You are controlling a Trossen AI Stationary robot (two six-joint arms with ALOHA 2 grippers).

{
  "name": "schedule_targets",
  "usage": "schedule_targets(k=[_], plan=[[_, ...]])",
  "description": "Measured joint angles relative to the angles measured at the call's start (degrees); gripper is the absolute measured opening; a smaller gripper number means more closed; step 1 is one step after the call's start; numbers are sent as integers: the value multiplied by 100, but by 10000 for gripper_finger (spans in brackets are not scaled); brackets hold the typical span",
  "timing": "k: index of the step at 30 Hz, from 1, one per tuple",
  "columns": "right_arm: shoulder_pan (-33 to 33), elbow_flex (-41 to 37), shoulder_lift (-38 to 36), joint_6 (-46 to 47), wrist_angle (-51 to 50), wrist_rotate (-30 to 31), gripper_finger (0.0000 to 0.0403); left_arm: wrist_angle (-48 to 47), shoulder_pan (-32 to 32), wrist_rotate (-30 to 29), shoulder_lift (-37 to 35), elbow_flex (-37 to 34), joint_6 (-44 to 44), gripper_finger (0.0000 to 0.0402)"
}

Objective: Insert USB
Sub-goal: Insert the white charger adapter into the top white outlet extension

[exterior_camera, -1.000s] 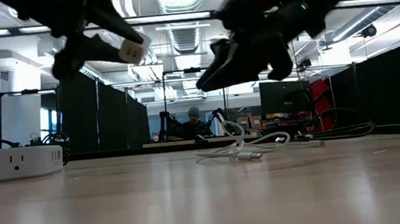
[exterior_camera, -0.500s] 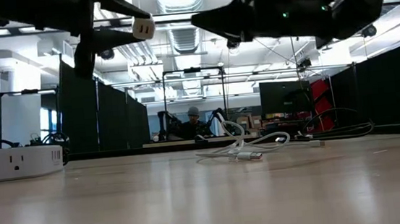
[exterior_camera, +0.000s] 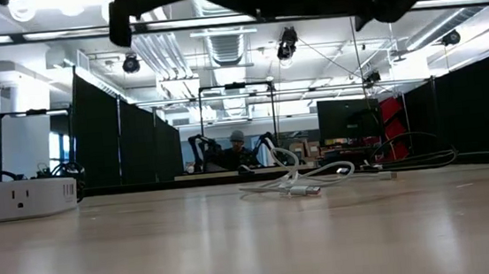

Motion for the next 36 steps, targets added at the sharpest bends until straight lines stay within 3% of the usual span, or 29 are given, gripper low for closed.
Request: schedule_targets(k=[10,20,36], plan=[[122,737,1,-465,-475,-174,271,36,6,-9,0,234,457,140],[141,1439,690,-641,-502,-127,281,110,8,-2,2,222,505,140],[173,1514,640,-1014,-568,491,227,122,-9,-220,0,164,653,140]])
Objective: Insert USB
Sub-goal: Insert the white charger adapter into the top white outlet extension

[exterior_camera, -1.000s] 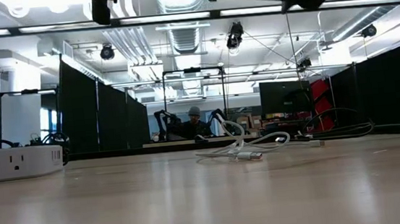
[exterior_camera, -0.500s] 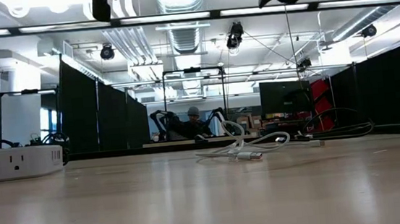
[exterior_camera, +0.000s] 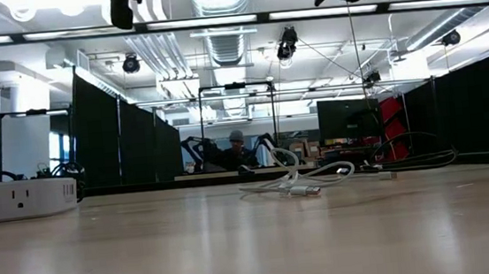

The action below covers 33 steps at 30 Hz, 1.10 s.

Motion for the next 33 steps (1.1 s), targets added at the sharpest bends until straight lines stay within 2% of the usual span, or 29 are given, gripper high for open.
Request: schedule_targets(k=[5,10,18,24,33], plan=[[22,0,-6,-24,14,150,232,11,-57,-82,0,-2,-2,140],[145,0,-15,-327,-94,623,235,-79,-223,-508,0,-4,31,140],[263,0,-35,-450,-235,966,229,-136,-269,-543,-2,-11,24,140],[270,-2,-55,-546,-235,1099,237,-115,-270,-707,-13,-11,20,140],[281,-7,-57,-663,-281,1134,216,-135,-278,-748,-17,-13,-32,140]])
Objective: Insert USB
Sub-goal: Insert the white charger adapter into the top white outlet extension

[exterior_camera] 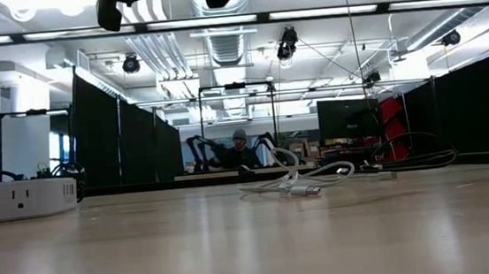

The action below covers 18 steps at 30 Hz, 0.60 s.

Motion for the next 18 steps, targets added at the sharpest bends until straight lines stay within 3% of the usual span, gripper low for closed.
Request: schedule_targets(k=[7,18], plan=[[85,-7,0,-440,-94,4,210,-244,-4,35,-7,0,-362,140],[111,-4,-17,-409,-607,46,190,-572,-4,10,-4,-9,-634,140]])
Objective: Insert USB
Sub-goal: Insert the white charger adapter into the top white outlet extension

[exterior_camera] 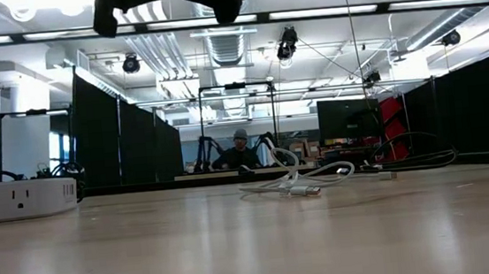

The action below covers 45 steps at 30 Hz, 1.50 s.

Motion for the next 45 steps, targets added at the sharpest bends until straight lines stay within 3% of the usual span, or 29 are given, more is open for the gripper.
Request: schedule_targets(k=[7,15,20,26,30,37,45], plan=[[-35,0,4,321,-556,-70,184,-787,2,58,4,0,-765,141],[-260,7,15,1058,-1331,-547,182,-1513,39,47,13,0,-1447,258],[-398,9,30,1467,-1770,-850,182,-1675,63,30,13,0,-1577,290],[-526,9,282,1716,-2427,-938,182,-2007,76,23,13,0,-1641,283],[-529,9,594,1582,-2785,-1166,182,-2773,76,86,13,0,-2258,276],[-515,7,1344,1353,-2933,-1954,182,-4277,74,530,13,0,-3672,276],[-364,370,2149,1446,-2725,-2085,182,-4525,157,1394,12,0,-4091,276]])
